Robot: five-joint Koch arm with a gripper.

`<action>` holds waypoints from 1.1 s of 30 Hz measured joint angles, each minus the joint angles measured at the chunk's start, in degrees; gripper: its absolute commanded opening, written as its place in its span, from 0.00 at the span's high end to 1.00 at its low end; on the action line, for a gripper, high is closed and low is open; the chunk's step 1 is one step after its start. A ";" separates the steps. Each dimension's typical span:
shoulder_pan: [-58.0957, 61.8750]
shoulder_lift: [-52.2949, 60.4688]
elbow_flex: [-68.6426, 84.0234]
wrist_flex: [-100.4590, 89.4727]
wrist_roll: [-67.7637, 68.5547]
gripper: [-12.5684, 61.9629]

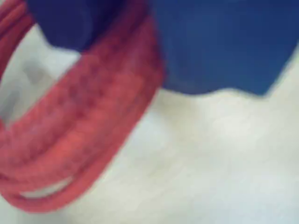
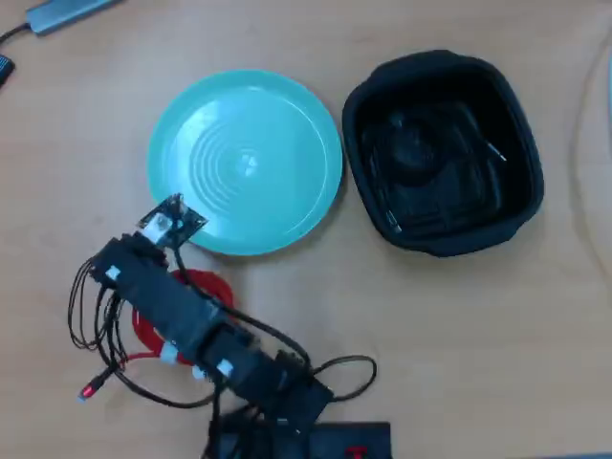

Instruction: Put a black charging cable in a black bowl and put a red charging cable in a green bowl

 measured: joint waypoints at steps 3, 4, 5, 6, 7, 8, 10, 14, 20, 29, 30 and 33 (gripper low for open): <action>1.05 6.86 -1.14 2.37 -0.35 0.92; 1.49 8.53 -2.46 2.99 -0.70 0.92; 2.11 10.02 -4.13 3.43 -1.14 0.92; 3.08 11.16 -6.24 3.78 -1.23 0.92; 4.13 11.87 -8.35 4.04 -1.32 0.92; 5.54 12.30 -10.46 4.31 -1.93 0.92; 8.35 12.30 -13.97 4.48 -4.66 0.92; 14.06 12.39 -16.79 3.43 -10.46 0.92; 20.83 12.39 -16.70 -5.10 -15.82 0.92; 32.61 12.30 -15.29 -12.04 -17.14 0.92; 33.84 12.39 -13.45 -14.33 -17.14 0.92; 37.62 12.39 -7.03 -21.53 -17.14 0.92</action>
